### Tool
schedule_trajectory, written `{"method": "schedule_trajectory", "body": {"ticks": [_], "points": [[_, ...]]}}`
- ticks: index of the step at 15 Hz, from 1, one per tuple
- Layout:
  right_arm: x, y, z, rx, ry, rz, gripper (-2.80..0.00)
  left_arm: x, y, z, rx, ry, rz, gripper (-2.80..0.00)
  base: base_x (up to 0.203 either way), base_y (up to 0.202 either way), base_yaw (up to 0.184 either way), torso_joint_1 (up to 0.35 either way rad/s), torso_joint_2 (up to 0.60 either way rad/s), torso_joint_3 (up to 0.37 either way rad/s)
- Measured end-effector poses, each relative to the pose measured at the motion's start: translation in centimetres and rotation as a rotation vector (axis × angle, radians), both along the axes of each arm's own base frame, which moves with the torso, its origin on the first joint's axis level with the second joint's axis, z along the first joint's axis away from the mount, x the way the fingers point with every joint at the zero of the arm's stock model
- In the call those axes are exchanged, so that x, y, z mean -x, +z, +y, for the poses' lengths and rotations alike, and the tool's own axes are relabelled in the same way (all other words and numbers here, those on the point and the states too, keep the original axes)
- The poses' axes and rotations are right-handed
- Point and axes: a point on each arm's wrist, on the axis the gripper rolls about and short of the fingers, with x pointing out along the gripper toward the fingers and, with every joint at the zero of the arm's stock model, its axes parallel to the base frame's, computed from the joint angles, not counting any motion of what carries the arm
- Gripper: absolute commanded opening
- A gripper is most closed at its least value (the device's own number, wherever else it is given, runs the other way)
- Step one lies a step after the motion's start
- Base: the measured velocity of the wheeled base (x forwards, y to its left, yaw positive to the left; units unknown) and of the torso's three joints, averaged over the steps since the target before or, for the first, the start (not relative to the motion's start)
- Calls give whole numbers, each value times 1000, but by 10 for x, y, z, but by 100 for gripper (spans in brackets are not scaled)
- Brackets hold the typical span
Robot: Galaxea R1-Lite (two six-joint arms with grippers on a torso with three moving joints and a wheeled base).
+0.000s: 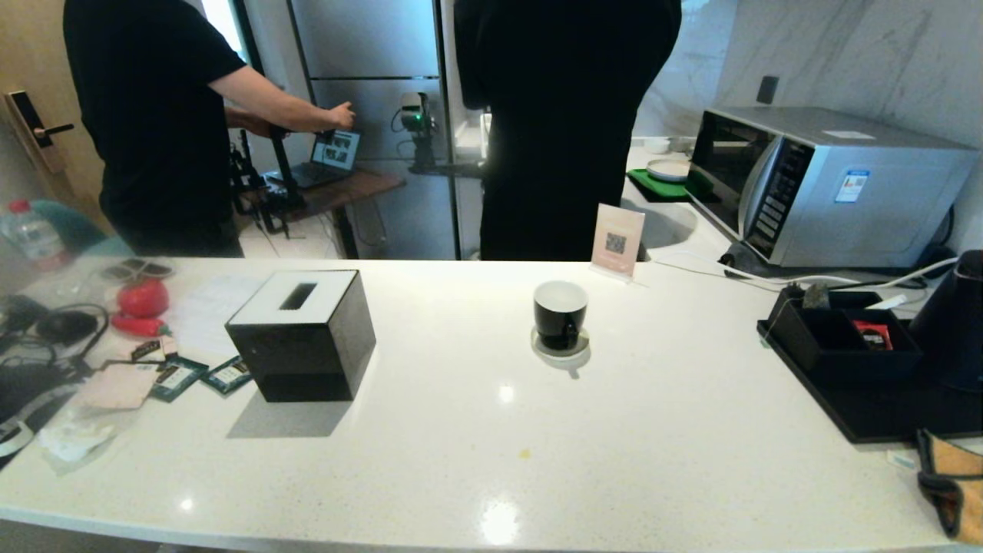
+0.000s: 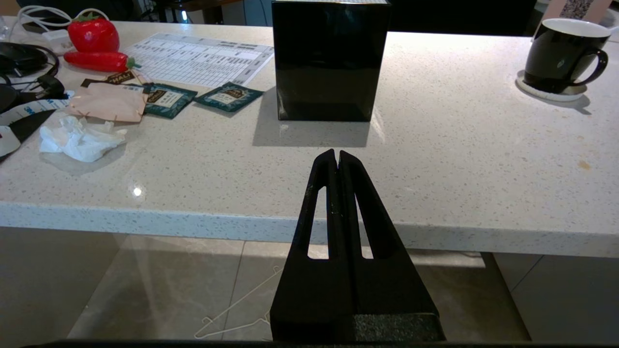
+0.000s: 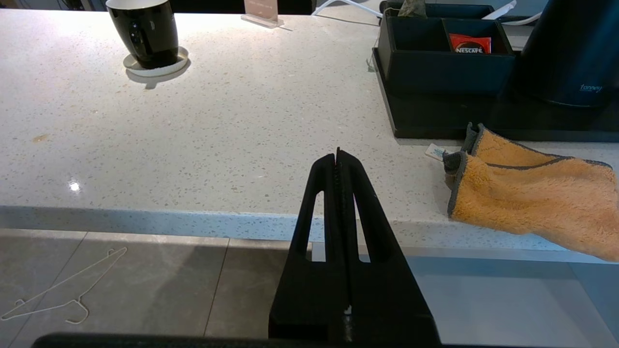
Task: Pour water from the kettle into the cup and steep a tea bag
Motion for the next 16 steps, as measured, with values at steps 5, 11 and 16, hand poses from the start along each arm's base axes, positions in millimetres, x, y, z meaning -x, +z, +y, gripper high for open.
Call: {"method": "schedule_trajectory", "body": {"ticks": [5, 11, 16], "points": [[0, 0, 0, 0, 0, 0, -280, 0, 0, 0, -1, 0, 0, -280, 0, 0, 0, 0, 0, 0], [0, 0, 0, 0, 0, 0, -280, 0, 0, 0, -1, 0, 0, -280, 0, 0, 0, 0, 0, 0], [0, 0, 0, 0, 0, 0, -280, 0, 0, 0, 0, 0, -1, -280, 0, 0, 0, 0, 0, 0]]}}
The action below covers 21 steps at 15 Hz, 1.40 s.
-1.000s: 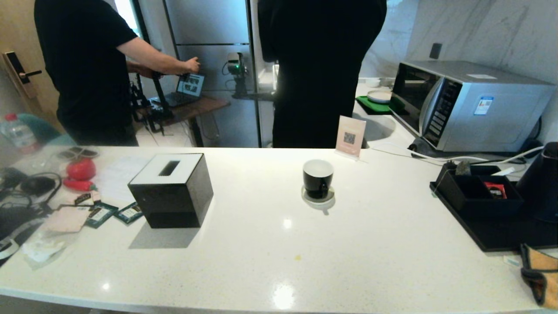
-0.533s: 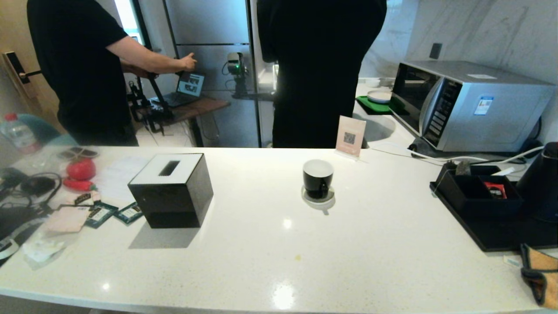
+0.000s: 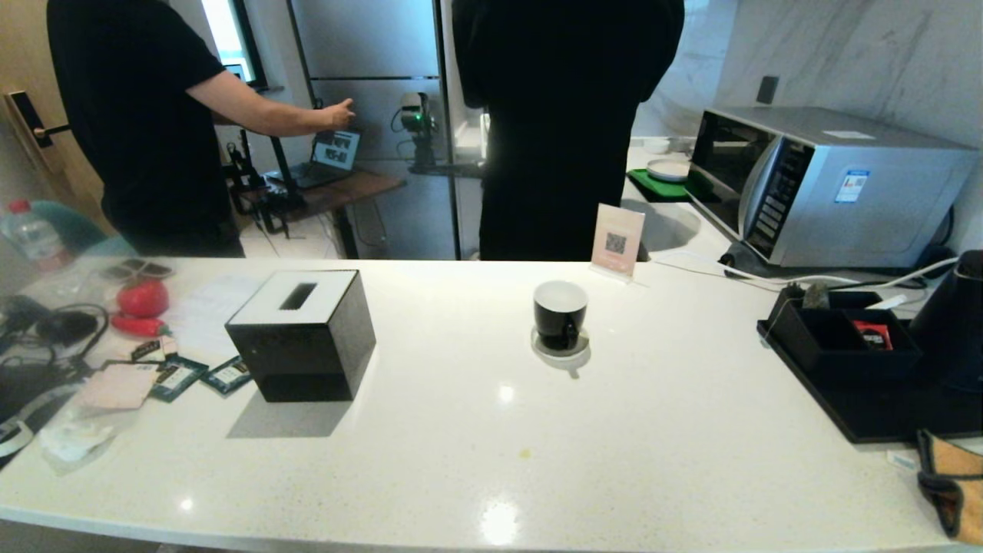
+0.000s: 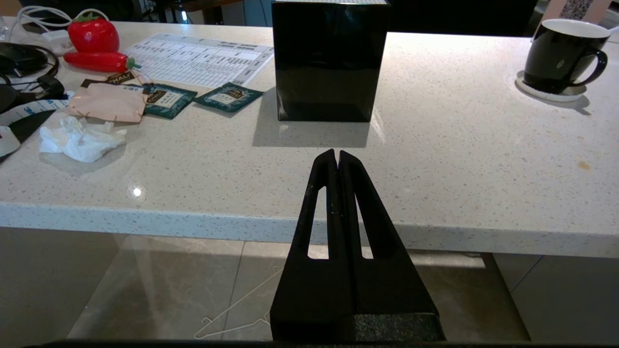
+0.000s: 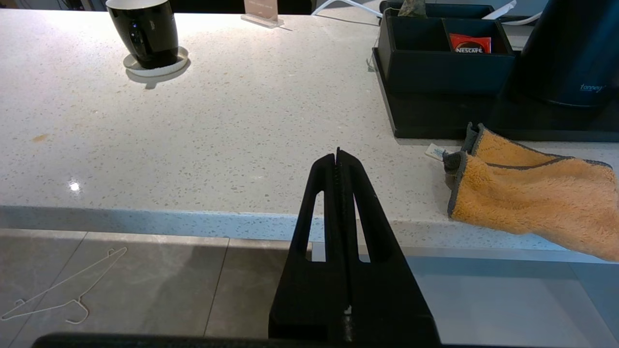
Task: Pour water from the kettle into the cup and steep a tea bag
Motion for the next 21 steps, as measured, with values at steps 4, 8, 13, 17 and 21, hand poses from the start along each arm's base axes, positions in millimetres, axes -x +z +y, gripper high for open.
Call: {"method": "schedule_trajectory", "body": {"ticks": [4, 8, 13, 17, 21], "points": [[0, 0, 0, 0, 0, 0, -280, 0, 0, 0, 0, 0, 0, -280, 0, 0, 0, 0, 0, 0], [0, 0, 0, 0, 0, 0, -280, 0, 0, 0, 0, 0, 0, -280, 0, 0, 0, 0, 0, 0], [0, 0, 0, 0, 0, 0, -280, 0, 0, 0, -2, -1, 0, -280, 0, 0, 0, 0, 0, 0], [0, 0, 0, 0, 0, 0, -280, 0, 0, 0, -4, -2, 0, -280, 0, 0, 0, 0, 0, 0], [0, 0, 0, 0, 0, 0, -280, 0, 0, 0, -4, -3, 0, -280, 2, -17, 2, 1, 1, 0]]}}
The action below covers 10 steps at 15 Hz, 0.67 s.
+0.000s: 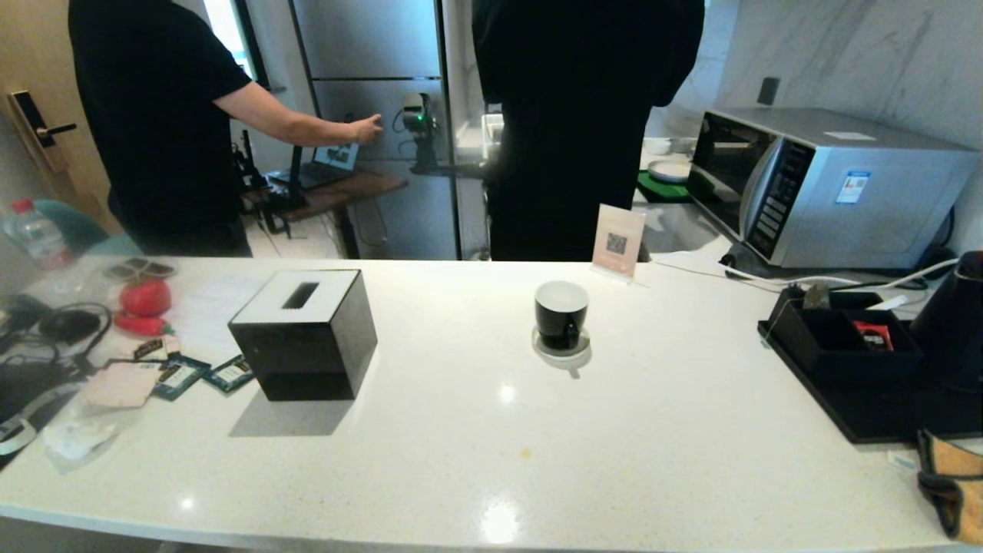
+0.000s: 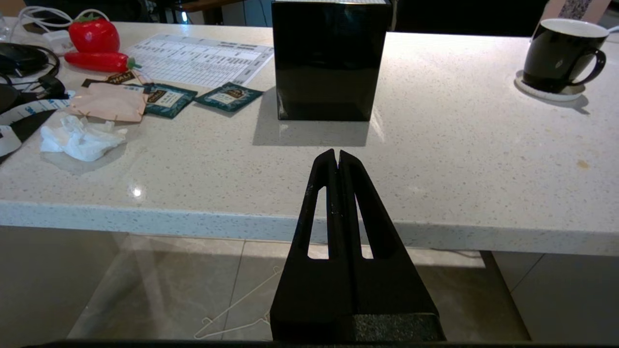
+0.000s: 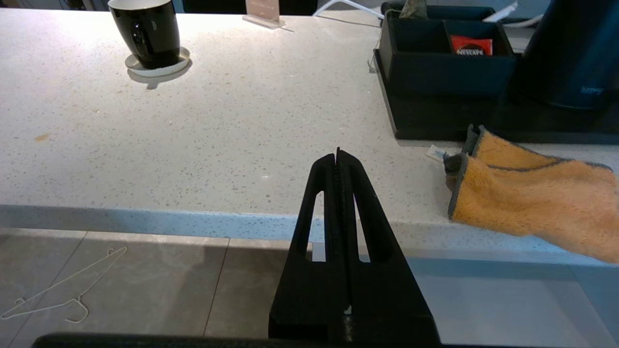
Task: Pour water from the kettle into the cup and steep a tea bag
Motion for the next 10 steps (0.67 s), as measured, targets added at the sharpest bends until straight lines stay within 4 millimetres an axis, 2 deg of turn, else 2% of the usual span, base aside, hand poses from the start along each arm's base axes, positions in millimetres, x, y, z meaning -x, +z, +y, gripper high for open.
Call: {"method": "schedule_trajectory", "body": {"ticks": [10], "points": [[0, 0, 0, 0, 0, 0, -280, 0, 0, 0, 0, 0, 0, -280, 0, -184, 0, 4, 3, 3]]}}
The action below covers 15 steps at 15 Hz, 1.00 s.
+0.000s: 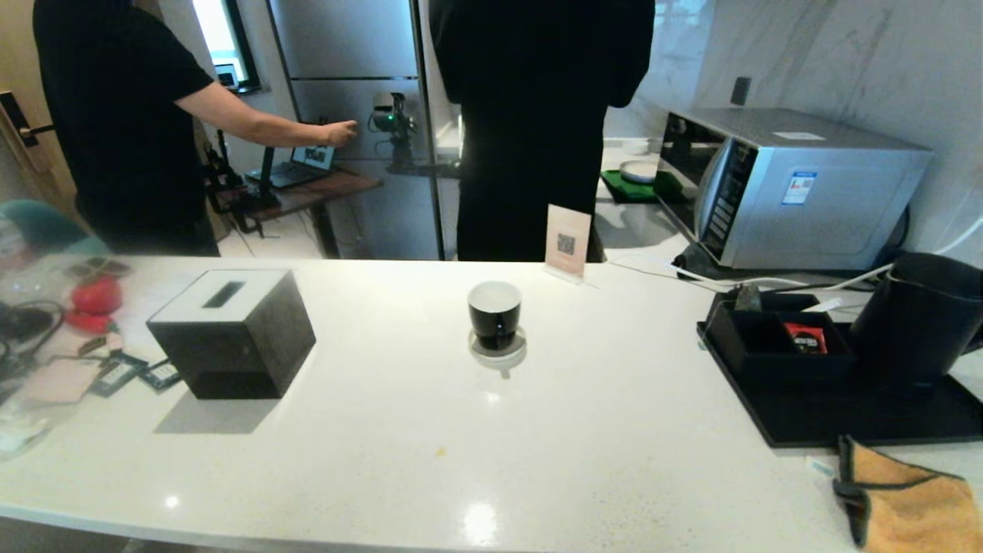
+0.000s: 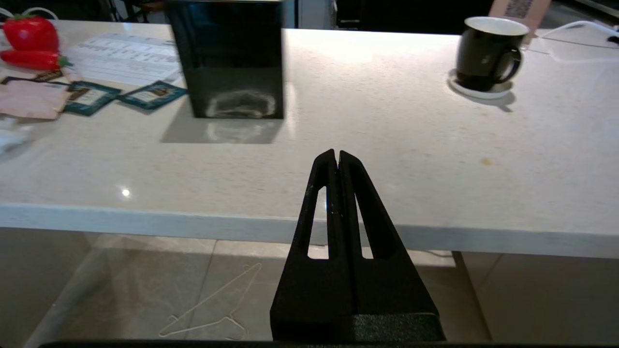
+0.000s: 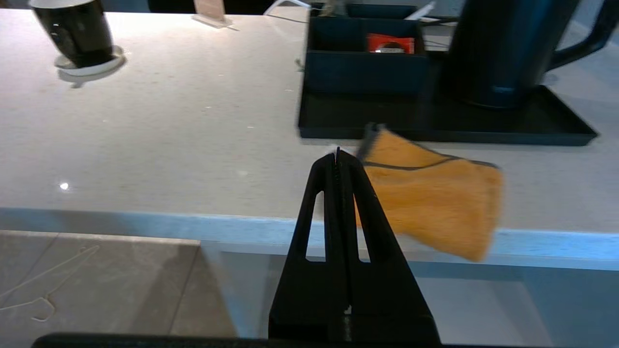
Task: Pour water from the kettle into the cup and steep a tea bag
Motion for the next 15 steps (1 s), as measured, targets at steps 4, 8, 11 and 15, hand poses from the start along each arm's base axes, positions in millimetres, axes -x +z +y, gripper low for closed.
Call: {"method": "schedule_trajectory", "body": {"ticks": [4, 8, 11, 15], "points": [[0, 0, 0, 0, 0, 0, -280, 0, 0, 0, 0, 0, 0, -280, 0, -194, -1, 1, 6, 1], [0, 0, 0, 0, 0, 0, -280, 0, 0, 0, 0, 0, 1, -280, 0, -193, 3, 3, 1, 3], [0, 0, 0, 0, 0, 0, -280, 0, 0, 0, 1, 2, 1, -280, 0, -90, 3, 2, 1, 0], [0, 0, 0, 0, 2, 0, -280, 0, 0, 0, 3, 3, 0, -280, 0, 0, 0, 0, 0, 0]]}}
